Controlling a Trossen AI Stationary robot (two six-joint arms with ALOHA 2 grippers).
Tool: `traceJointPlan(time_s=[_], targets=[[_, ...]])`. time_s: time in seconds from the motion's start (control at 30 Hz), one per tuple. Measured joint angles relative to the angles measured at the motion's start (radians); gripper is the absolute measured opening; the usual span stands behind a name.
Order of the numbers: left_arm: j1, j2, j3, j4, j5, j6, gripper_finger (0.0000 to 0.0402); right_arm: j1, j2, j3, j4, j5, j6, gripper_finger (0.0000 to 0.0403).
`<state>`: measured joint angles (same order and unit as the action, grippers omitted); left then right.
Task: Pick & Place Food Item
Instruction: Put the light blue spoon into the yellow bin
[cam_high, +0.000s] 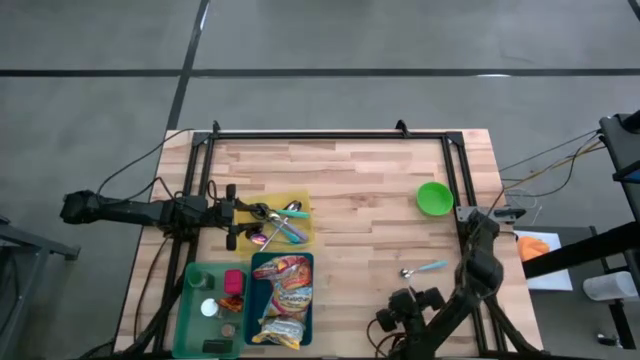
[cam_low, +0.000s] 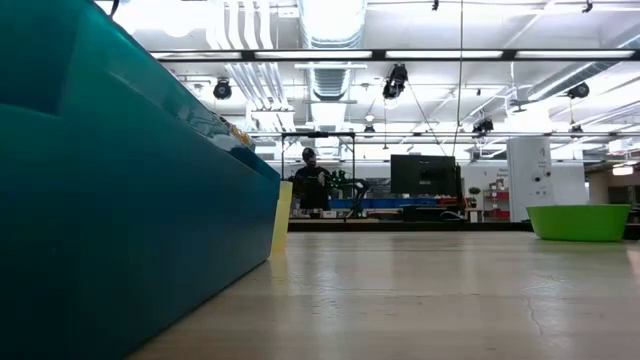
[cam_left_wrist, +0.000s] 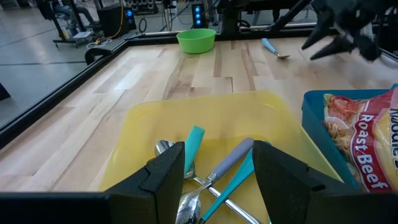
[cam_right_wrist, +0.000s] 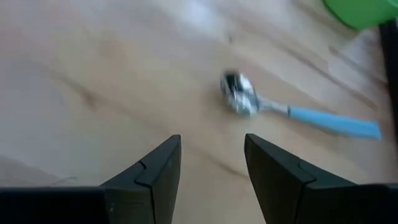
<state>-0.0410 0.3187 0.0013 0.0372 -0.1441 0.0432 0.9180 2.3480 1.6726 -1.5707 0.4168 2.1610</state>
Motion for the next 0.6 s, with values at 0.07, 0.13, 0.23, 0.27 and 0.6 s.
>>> traceJointPlan(time_s=[0.07,0.13,0.23,0.27,0.6], targets=[[0.000,0.000,0.000,0.000,0.000,0.000,0.0189,0.002,0.053,0.028,-0.016,-0.012,-0.001,0.0176],[0.000,0.000,0.000,0.000,0.000,0.000,0.0189,0.009,0.083,0.044,-0.029,-0.006,0.041,0.0176],[0.000,-0.001,0.000,0.000,0.000,0.000,0.0189,0.021,0.104,0.052,-0.038,0.003,0.058,0.0176],[0.000,-0.001,0.000,0.000,0.000,0.000,0.0189,0.021,0.102,0.050,-0.035,0.002,0.059,0.0176],[0.000,0.000,0.000,0.000,0.000,0.000,0.0189,0.035,0.031,-0.034,0.018,0.018,0.138,0.0176]])
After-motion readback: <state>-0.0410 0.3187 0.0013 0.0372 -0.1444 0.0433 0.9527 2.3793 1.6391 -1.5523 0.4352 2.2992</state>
